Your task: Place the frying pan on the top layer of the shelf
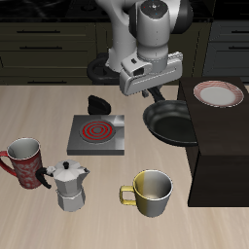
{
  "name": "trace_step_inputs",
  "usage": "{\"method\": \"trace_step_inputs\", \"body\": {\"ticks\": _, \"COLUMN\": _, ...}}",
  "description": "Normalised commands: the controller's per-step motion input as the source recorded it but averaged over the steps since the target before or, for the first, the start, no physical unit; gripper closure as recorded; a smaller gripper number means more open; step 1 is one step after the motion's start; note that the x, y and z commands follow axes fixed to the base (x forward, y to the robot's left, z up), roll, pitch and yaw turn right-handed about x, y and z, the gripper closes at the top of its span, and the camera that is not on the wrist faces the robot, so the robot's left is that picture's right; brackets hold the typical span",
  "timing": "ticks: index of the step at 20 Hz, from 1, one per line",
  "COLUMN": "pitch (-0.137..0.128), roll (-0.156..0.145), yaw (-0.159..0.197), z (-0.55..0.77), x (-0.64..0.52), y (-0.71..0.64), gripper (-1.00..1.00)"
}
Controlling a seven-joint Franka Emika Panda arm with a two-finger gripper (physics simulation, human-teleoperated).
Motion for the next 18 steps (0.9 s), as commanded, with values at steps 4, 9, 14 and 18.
{"method": "trace_step_inputs", "body": {"ticks": 4, "pitch": 0.001, "roll": 0.031, "yaw": 0.036, "z": -0.05, "x": -0.03, "y": 0.28, "gripper": 1.00}}
{"method": "trace_step_inputs", "body": {"ticks": 9, "pitch": -0.010, "roll": 0.035, "yaw": 0.039, "z": -0.02, "x": -0.09, "y": 0.31, "gripper": 1.00}}
{"method": "trace_step_inputs", "body": {"ticks": 14, "pitch": -0.002, "roll": 0.048, "yaw": 0.060, "z": 0.05, "x": -0.18, "y": 0.41, "gripper": 1.00}}
{"method": "trace_step_inputs", "body": {"ticks": 18, "pitch": -0.012, "roll": 0.046, "yaw": 0.052, "z": 0.04, "x": -0.14, "y": 0.36, "gripper": 1.00}}
